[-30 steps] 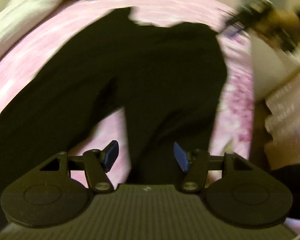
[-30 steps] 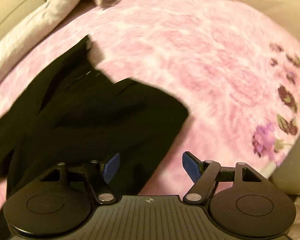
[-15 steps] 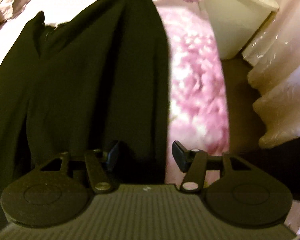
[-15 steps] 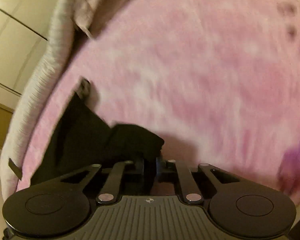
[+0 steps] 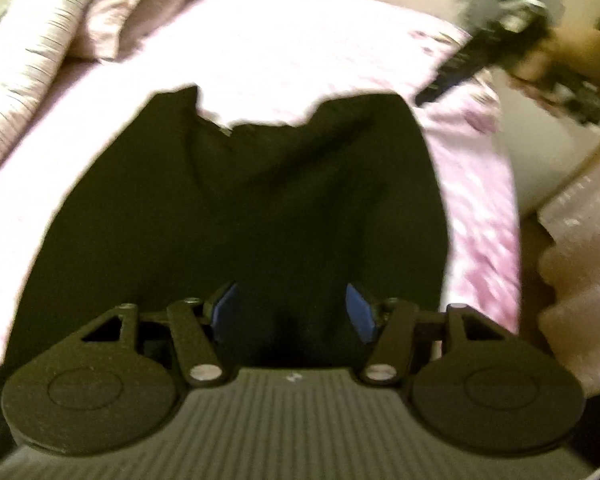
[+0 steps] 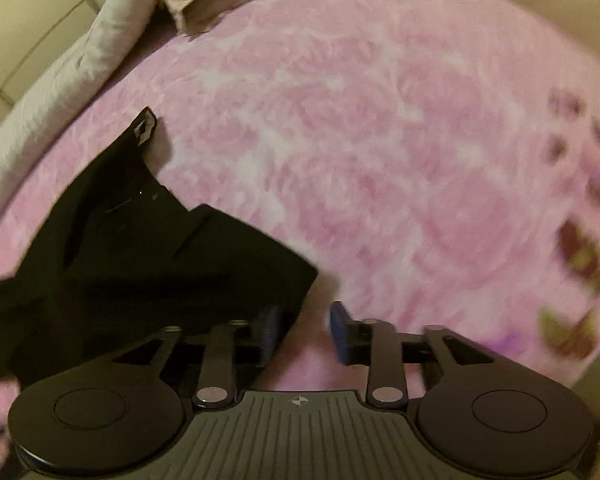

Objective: Fold clothes

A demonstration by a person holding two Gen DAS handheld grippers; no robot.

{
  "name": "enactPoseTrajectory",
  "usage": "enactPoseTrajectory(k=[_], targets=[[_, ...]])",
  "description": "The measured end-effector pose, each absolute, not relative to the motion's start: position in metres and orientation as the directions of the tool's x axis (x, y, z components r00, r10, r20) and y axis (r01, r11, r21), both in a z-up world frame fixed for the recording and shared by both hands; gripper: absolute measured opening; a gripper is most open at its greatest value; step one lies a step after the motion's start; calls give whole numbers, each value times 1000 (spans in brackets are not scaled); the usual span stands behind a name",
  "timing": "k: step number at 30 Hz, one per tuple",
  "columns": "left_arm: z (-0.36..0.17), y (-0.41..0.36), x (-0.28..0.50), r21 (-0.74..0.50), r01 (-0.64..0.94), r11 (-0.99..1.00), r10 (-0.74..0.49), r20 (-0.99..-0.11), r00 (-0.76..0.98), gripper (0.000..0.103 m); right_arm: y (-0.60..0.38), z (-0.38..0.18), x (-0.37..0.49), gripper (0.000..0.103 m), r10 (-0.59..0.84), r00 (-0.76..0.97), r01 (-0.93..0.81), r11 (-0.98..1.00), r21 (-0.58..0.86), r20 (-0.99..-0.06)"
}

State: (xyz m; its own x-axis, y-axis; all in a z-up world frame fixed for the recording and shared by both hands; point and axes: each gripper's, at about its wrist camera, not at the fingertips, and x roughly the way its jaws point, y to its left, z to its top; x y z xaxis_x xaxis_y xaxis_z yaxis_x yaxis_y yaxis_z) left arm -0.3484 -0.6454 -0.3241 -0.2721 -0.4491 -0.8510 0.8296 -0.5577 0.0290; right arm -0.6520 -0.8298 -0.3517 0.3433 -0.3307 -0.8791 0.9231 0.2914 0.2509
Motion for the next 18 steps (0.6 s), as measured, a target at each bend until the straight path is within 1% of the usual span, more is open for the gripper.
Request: enactPoseTrajectory(k=[1,3,7,9,11,16,18], targets=[[-322,-656,-346,33,836,-547,-461,-846,-268,56,-831,-343,-647,49,-345,340,919,318,232,-875],[-322,-677,-348,27,842,-538,-480,-831,-280,56,-836,-330,-633,50,-361,351,902,377,209,-864],[-326,-716,-357,13,843,-537,-505,-806,-309,56,-858,-319,-590,50,-330,441,825,515,232,-834],[-333,-732,-360,4,850,-526,-494,-816,-302,55,-870,-317,-569,50,-304,482,778,580,242,-822],[-343,-744,-363,-11,861,-508,-468,-836,-288,54,-887,-327,-545,50,-242,506,724,641,255,-828],[-373,-760,-371,-48,882,-469,-372,-895,-246,42,-928,-371,-496,50,-68,520,567,773,285,-851],[-384,-760,-373,-48,901,-431,-370,-901,-225,42,-941,-391,-481,50,-5,510,502,814,293,-860]])
